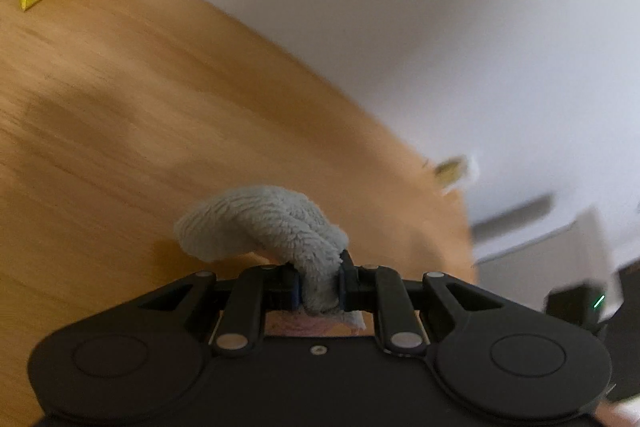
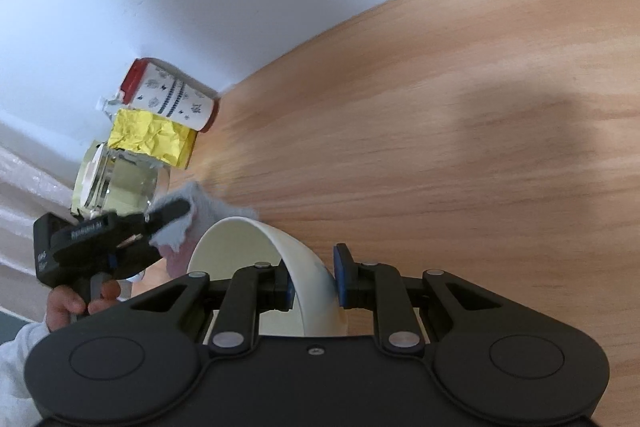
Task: Clean bowl
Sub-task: 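Lower the towel in the left gripper onto the table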
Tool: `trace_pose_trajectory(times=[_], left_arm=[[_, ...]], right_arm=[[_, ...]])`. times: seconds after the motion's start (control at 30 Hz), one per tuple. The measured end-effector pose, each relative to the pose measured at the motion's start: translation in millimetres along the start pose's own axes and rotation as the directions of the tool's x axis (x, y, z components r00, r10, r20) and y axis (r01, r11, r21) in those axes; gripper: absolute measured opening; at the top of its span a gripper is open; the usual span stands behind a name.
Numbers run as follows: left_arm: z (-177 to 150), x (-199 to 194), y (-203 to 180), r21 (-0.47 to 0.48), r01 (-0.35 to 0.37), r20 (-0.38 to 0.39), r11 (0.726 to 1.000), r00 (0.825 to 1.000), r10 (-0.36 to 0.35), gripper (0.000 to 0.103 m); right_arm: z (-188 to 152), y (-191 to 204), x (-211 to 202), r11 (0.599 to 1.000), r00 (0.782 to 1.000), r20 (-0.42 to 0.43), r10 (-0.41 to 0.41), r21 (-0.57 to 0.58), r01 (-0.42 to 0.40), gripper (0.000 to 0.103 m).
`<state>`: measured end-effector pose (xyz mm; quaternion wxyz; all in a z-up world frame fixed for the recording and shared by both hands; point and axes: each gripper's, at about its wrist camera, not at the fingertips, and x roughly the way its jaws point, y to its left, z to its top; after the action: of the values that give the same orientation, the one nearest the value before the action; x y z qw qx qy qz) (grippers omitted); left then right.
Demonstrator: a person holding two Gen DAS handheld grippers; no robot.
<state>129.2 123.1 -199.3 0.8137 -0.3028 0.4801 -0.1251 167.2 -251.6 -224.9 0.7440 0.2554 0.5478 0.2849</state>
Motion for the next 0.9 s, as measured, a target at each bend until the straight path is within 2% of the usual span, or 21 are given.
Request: trace_pose_trajectory(times=[0.17, 0.37, 0.53, 0.73, 0.9], left_arm=[[-4.4, -1.2, 5.9, 0.070, -0.058, -0.004, 0.996, 0.998, 0.058, 0.015], [-8.8, 10.1, 6.7, 0.095, -0.117, 0.002, 0.989, 0.993, 0.118, 0.015], [-9.9, 21.6, 4.4, 0.090, -0.158, 0.014, 0.983, 0.987, 0.158, 0.015], [-10.7, 28.3, 3.0, 0.101, -0.189, 0.021, 0.977, 0.982, 0.187, 0.015], [-12.7, 25.7, 8.8, 0.063, -0.208, 0.039, 0.976, 0.978, 0.206, 0.016]], right_arm=[[-0.7, -3.3, 4.8, 1.000, 1.000, 0.004, 0.000, 0.023, 0.000, 0.022], [1.6, -3.8, 9.4, 0.999, 1.000, 0.006, -0.017, 0.041, 0.016, 0.022], [1.0, -10.7, 9.9, 0.997, 0.999, 0.035, -0.004, 0.074, 0.001, 0.022], [2.4, -12.6, 11.2, 0.997, 0.998, 0.050, -0.032, 0.078, 0.028, 0.022], [3.0, -13.2, 12.0, 0.996, 0.997, 0.068, -0.049, 0.084, 0.043, 0.022]])
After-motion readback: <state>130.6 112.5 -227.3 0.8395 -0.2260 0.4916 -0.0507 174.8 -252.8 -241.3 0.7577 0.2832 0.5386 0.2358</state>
